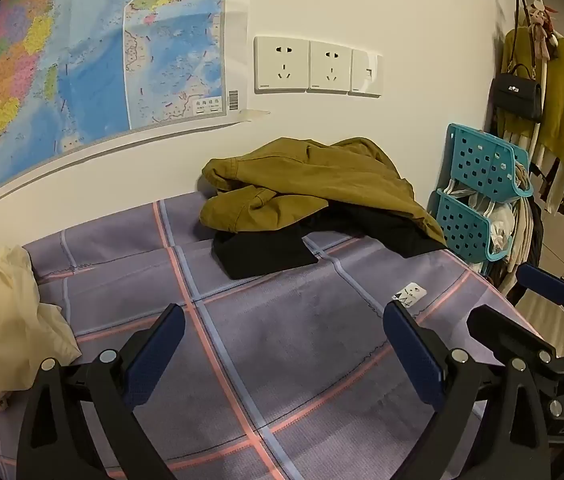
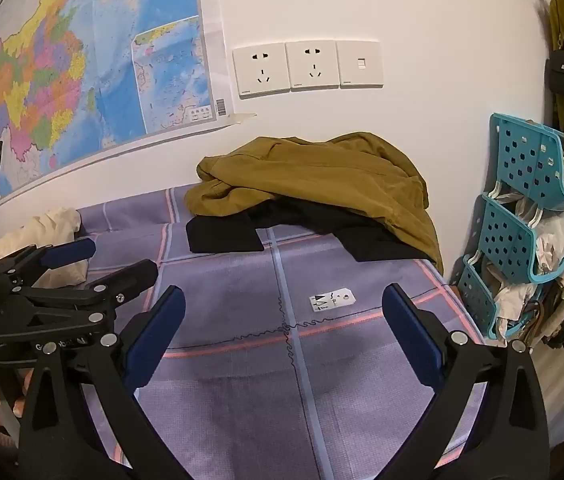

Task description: Fold large clothes

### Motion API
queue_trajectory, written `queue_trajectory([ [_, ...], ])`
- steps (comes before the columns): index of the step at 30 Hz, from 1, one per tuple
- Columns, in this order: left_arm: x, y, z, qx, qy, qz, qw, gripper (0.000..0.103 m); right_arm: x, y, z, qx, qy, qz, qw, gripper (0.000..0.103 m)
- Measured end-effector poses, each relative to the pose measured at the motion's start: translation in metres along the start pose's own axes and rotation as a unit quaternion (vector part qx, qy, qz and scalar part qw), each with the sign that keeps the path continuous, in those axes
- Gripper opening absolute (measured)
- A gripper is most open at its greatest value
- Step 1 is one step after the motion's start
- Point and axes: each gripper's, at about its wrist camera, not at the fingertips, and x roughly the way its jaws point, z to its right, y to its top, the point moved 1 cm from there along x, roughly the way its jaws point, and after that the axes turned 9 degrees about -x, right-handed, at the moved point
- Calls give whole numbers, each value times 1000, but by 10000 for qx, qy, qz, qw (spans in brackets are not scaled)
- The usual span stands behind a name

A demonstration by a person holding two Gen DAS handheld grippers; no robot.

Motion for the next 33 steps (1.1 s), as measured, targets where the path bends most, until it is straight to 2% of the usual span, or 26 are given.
queue_trajectory([
  [24,0,-3,2,114,70,127,9998,96,0,-1,0,12,-4,-9,10000,97],
  [33,1,-3,-2,-27,-14,-67,10000,96,0,-2,0,11,-13,0,10000,97],
])
